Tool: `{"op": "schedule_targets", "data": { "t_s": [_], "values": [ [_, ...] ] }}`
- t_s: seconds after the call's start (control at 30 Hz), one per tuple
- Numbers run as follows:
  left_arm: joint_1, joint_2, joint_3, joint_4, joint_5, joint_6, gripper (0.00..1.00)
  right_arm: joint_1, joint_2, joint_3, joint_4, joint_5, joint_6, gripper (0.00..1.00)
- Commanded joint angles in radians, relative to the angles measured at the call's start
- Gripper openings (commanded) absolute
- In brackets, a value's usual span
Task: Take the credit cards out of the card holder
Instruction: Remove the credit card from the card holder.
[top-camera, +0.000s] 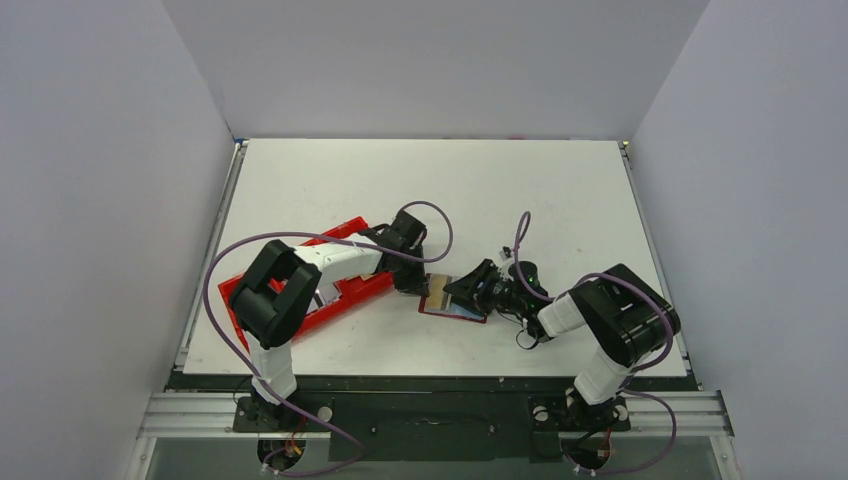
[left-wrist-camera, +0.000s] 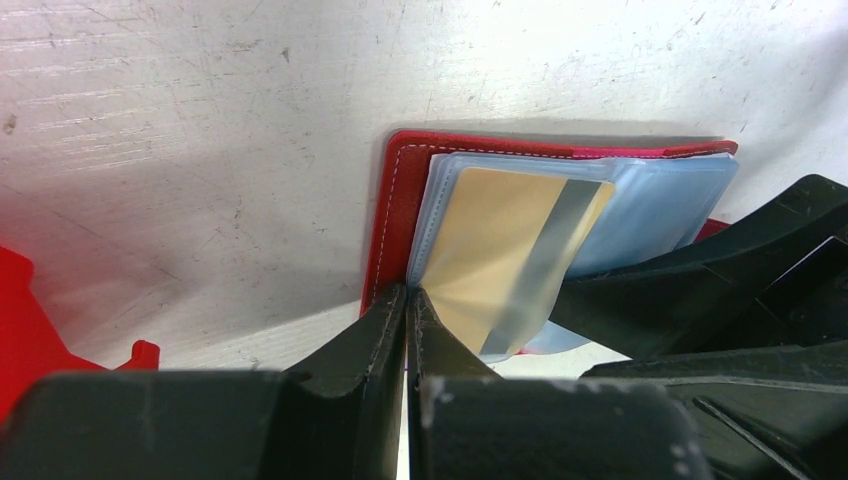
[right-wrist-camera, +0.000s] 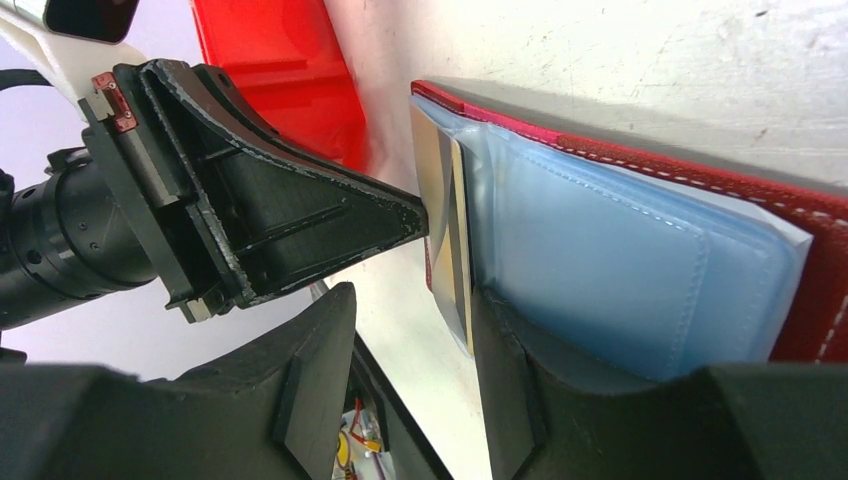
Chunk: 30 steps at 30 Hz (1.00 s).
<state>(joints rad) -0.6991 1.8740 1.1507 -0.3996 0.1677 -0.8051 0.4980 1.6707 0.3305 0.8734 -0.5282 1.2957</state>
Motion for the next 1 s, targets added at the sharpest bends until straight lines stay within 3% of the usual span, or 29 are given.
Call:
{"op": "schedule_targets", "data": {
  "t_s": [0.0,0.43,0.97],
  "values": [
    [-0.019,0.086,-0.044,-0.031,-0.074,0.016,0.0,0.012,-0.053,0.026,0.056,-0.012,-0.015,0.43],
    [-0.02,0.085,-0.046,-0.027,-0.07,0.016,0.0,0.028,-0.07,0.055,-0.034,0.004,-0.064,0.43],
    [-0.019,0.076,-0.052,-0.013,-0.057,0.016,0.0,0.078,0.032,0.097,0.033,0.025,-0.03,0.42]
  ]
}}
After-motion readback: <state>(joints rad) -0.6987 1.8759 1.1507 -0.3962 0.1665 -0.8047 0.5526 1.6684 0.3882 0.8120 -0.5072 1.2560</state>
